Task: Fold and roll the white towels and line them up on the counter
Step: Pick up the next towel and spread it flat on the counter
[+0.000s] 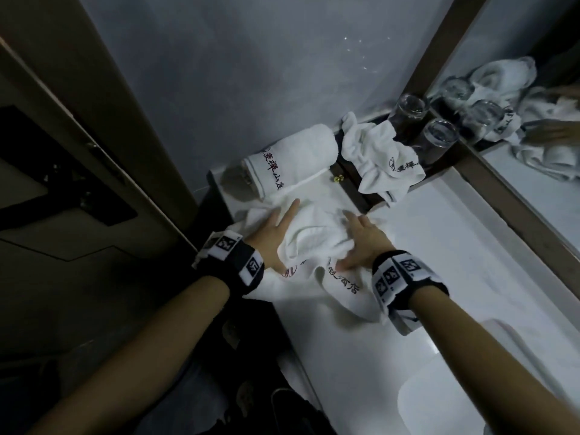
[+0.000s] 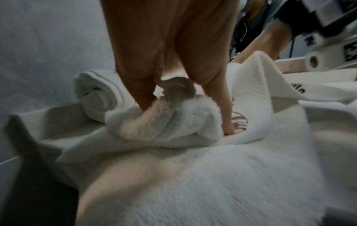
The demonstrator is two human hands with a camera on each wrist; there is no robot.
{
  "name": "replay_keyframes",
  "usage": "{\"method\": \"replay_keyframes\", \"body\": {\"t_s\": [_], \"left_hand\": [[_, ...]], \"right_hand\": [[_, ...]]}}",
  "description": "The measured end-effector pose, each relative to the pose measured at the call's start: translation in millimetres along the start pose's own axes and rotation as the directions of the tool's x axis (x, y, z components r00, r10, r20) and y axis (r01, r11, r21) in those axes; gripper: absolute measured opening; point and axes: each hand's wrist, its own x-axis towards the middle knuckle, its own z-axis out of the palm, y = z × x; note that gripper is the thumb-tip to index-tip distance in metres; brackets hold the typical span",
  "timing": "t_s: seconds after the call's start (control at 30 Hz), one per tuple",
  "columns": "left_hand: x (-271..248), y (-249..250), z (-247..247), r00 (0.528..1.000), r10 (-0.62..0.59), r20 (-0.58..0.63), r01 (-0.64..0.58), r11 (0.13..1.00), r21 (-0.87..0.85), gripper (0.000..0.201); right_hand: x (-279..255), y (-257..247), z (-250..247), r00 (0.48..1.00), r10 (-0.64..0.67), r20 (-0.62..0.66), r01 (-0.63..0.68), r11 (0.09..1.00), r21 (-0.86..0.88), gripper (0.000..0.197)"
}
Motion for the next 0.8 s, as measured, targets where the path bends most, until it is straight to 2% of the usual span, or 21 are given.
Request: {"method": "replay_keyframes", "body": {"t_s": [0.07,0.17,0.2,0.23,0.27,0.3,0.33,0.37,0.4,0.43,0.47,0.5,0.57,0.6,0.63,0.67,0.7,0.77,0.8], "left_hand": [[9,3,2,0.998,-0.047,0.04,0.044,0.997,0.065,0.129],[11,10,1,0.993,-0.115,-0.008,0.115,0.982,0.15,0.085],[11,12,-2,0.992,-0.114,-0.051,0.12,0.985,0.122,0.073],[9,13,-8,0.989,-0.097,-0.113,0.105,0.992,0.066,0.068],[6,13,-15,0.977,-0.064,-0.204,0.065,0.998,-0.003,0.066],[3,14,-22,0.945,-0.021,-0.325,0.0,0.998,-0.063,0.066],[-1,16,-28,0.884,0.028,-0.467,-0.084,0.991,-0.101,0.066],[-6,19,-30,0.8,0.072,-0.596,-0.174,0.978,-0.115,0.066],[-12,22,-30,0.721,0.107,-0.685,-0.248,0.963,-0.111,0.067],[-19,24,-26,0.676,0.138,-0.724,-0.289,0.953,-0.088,0.072],[-26,24,-18,0.687,0.171,-0.707,-0.301,0.952,-0.062,0.077],[-33,21,-8,0.747,0.198,-0.634,-0.302,0.952,-0.058,0.08],[-48,9,14,0.928,0.189,-0.322,-0.246,0.958,-0.147,0.073],[-54,1,24,0.974,0.163,-0.155,-0.191,0.964,-0.186,0.064],[-59,-6,33,0.99,0.135,-0.036,-0.139,0.969,-0.203,0.054],[-63,-11,40,0.994,0.11,0.025,-0.103,0.971,-0.214,0.045],[-66,-14,44,0.995,0.097,0.04,-0.085,0.97,-0.226,0.036],[-69,-14,44,0.994,0.11,-0.004,-0.107,0.961,-0.256,0.025],[-70,-13,43,0.991,0.133,-0.02,-0.134,0.952,-0.276,0.023]], "right_hand": [[6,-2,5,1.0,0.018,-0.001,-0.018,0.989,-0.146,0.09],[7,-8,0,0.997,0.056,0.045,-0.043,0.966,-0.257,0.053],[5,-9,-5,0.999,0.048,0.003,-0.046,0.966,-0.253,0.045],[3,-9,-12,0.996,0.022,-0.092,-0.042,0.973,-0.228,0.039],[0,-8,-21,0.97,-0.026,-0.243,-0.018,0.984,-0.178,0.036],[-5,-7,-30,0.899,-0.087,-0.43,0.04,0.992,-0.118,0.035],[-10,-6,-39,0.776,-0.152,-0.612,0.114,0.988,-0.101,0.036],[-16,-4,-46,0.619,-0.205,-0.758,0.163,0.978,-0.131,0.037],[-23,-4,-49,0.495,-0.228,-0.838,0.181,0.971,-0.157,0.04],[-31,-3,-49,0.453,-0.245,-0.857,0.189,0.966,-0.176,0.046],[-38,-1,-43,0.495,-0.264,-0.828,0.194,0.962,-0.191,0.052],[-45,3,-34,0.589,-0.279,-0.759,0.205,0.959,-0.194,0.059],[-57,18,-15,0.838,-0.239,-0.491,0.194,0.971,-0.141,0.071],[-64,25,-6,0.925,-0.206,-0.32,0.177,0.977,-0.117,0.073],[-70,31,2,0.968,-0.176,-0.177,0.164,0.983,-0.079,0.07],[-75,36,9,0.988,-0.135,-0.074,0.132,0.99,-0.047,0.061],[-80,40,13,0.997,-0.074,-0.008,0.073,0.996,-0.044,0.048],[-89,44,17,0.99,0.043,0.137,-0.022,0.988,-0.151,0.027],[-93,47,19,0.969,0.05,0.242,-0.001,0.98,-0.199,0.021]]}}
